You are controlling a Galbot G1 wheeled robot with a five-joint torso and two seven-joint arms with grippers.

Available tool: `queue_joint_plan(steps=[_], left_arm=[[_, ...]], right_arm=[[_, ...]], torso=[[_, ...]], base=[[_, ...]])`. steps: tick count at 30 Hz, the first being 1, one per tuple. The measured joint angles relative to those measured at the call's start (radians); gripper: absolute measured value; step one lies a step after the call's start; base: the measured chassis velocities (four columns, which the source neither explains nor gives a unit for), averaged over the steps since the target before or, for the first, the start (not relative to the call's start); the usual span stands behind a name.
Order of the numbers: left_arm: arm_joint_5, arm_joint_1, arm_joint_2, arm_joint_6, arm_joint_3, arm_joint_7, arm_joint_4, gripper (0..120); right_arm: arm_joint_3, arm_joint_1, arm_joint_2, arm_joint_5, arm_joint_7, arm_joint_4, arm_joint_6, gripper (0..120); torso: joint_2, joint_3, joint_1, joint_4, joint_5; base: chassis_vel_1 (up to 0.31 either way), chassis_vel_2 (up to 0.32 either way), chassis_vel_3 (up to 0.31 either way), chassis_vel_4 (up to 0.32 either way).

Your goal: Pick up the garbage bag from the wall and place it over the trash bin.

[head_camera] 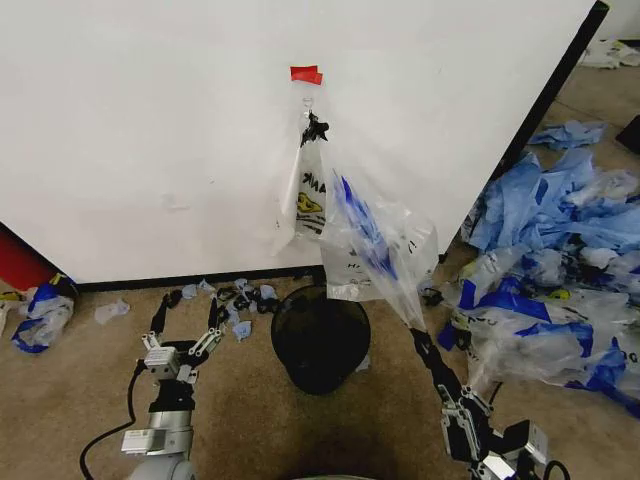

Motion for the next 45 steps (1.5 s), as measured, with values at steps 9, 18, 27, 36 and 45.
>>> queue_joint_plan(steps=[9, 18, 27, 36, 45], left_arm=[[0.001, -0.008, -0.002, 0.001, 0.000, 0.000, 0.011, 97], [0.002, -0.014, -0.008, 0.001, 0.000, -0.001, 0.020, 97], [0.009, -0.023, -0.021, 0.001, 0.001, -0.002, 0.031, 98], [0.016, -0.054, -0.021, 0.023, 0.015, -0.002, 0.049, 98], [0.017, -0.075, -0.025, 0.036, 0.012, -0.002, 0.065, 98]], right_arm=[[-0.042, 0.013, -0.034, -0.004, 0.002, 0.005, -0.001, 0], [-0.068, 0.002, -0.083, 0.008, -0.063, -0.013, -0.001, 0], [-0.119, 0.091, -0.102, 0.010, 0.012, -0.031, -0.002, 0], [-0.174, 0.271, -0.140, -0.011, 0.167, -0.046, -0.048, 0], [-0.332, 0.513, -0.163, -0.022, 0.272, -0.118, -0.097, 0]], torso=[[0.000, 0.000, 0.000, 0.0000, 0.0000], [0.000, 0.000, 0.000, 0.0000, -0.0001], [0.000, 0.000, 0.000, -0.0001, 0.0000], [0.000, 0.000, 0.000, -0.0008, -0.0003], [0.000, 0.000, 0.000, 0.0000, 0.0000]], base=[[0.000, 0.000, 0.000, 0.000], [0.000, 0.000, 0.000, 0.000], [0.000, 0.000, 0.000, 0.000], [0.000, 0.000, 0.000, 0.000], [0.000, 0.000, 0.000, 0.000]])
